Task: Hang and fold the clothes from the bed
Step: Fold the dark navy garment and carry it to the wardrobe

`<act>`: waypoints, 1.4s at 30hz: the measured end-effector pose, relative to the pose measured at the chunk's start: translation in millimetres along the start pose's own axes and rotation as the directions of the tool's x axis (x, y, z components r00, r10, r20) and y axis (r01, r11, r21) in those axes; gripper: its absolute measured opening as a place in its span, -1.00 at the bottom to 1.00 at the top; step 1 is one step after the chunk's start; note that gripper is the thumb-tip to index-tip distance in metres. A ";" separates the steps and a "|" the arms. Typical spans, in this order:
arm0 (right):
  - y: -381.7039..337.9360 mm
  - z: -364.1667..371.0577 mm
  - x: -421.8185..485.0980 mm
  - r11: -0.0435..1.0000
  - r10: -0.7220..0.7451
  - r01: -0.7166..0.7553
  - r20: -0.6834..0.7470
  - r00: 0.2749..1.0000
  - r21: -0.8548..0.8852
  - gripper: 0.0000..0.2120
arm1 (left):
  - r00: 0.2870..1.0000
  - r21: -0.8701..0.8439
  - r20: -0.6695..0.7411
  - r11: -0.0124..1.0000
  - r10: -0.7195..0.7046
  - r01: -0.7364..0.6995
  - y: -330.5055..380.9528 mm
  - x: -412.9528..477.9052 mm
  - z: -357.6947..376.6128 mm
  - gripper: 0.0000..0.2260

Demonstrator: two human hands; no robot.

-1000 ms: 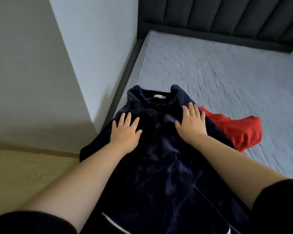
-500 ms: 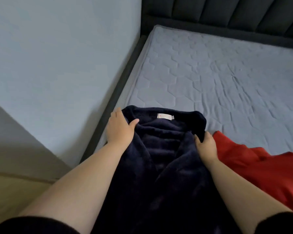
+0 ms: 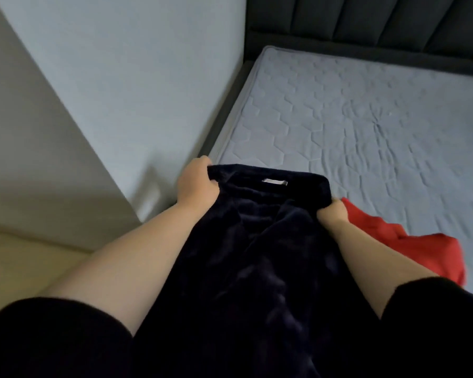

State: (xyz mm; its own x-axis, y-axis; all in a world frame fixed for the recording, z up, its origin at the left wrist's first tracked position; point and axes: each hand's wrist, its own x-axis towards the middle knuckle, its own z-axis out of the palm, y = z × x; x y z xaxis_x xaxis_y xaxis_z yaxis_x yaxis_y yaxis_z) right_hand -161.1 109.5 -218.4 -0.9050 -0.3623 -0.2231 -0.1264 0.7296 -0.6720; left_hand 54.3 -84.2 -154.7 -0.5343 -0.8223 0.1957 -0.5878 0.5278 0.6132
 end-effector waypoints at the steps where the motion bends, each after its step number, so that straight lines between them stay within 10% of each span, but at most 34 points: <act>1: -3.2 -12.1 -16.1 0.999 -0.042 0.044 -0.057 0.997 0.029 -0.78 | 0.999 0.012 -0.004 0.999 0.033 -0.033 0.8 -9.3 -11.4 -0.91; 8: 14.3 -70.2 -110.7 0.932 -0.288 0.333 -0.263 0.921 0.145 -0.62 | 0.979 0.118 0.011 0.972 0.203 -0.202 -31.9 -80.6 -66.5 -0.77; 16: 66.1 -63.5 -198.7 0.671 0.223 -0.230 0.105 0.969 0.705 -0.74 | 0.967 -0.110 0.178 0.973 -0.180 0.201 -65.9 -196.0 -57.8 -0.80; 21: 70.2 -59.3 -221.4 0.461 0.190 -0.376 0.324 0.927 0.804 -0.80 | 0.768 -0.589 0.407 0.501 -0.494 0.634 -55.7 -199.9 -63.7 -0.89; 29: 62.4 -58.8 -226.1 0.592 0.328 -0.448 0.308 0.893 0.670 -0.93 | 0.647 -0.504 0.427 0.428 -0.631 0.750 -66.2 -182.1 -45.8 -0.73; 34: 82.9 -58.7 -239.7 0.906 0.345 -0.382 0.204 0.916 0.182 -0.88 | 0.616 -0.531 0.537 0.336 -0.576 0.778 -106.0 -194.0 -57.4 -0.78; 37: 57.9 -62.7 -221.2 0.944 0.229 -0.202 -0.076 0.971 0.262 -0.80 | 0.609 -0.630 0.645 0.131 -0.461 0.766 -99.0 -167.2 -64.2 -0.75; 42: 24.5 -56.8 -182.7 0.920 0.273 -0.244 -0.056 0.960 0.307 -0.60 | 0.497 -0.443 0.736 0.227 -0.460 0.867 -73.8 -127.3 -58.9 -0.47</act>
State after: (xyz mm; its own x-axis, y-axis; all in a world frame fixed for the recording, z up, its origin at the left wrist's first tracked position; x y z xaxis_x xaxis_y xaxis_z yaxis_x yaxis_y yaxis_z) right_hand -22.0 226.5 -154.0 -0.9262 -0.1162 -0.3586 0.2292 0.5816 -0.7805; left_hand 201.4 -31.0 -179.8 -0.4421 -0.4950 -0.7480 -0.3276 -0.6872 0.6484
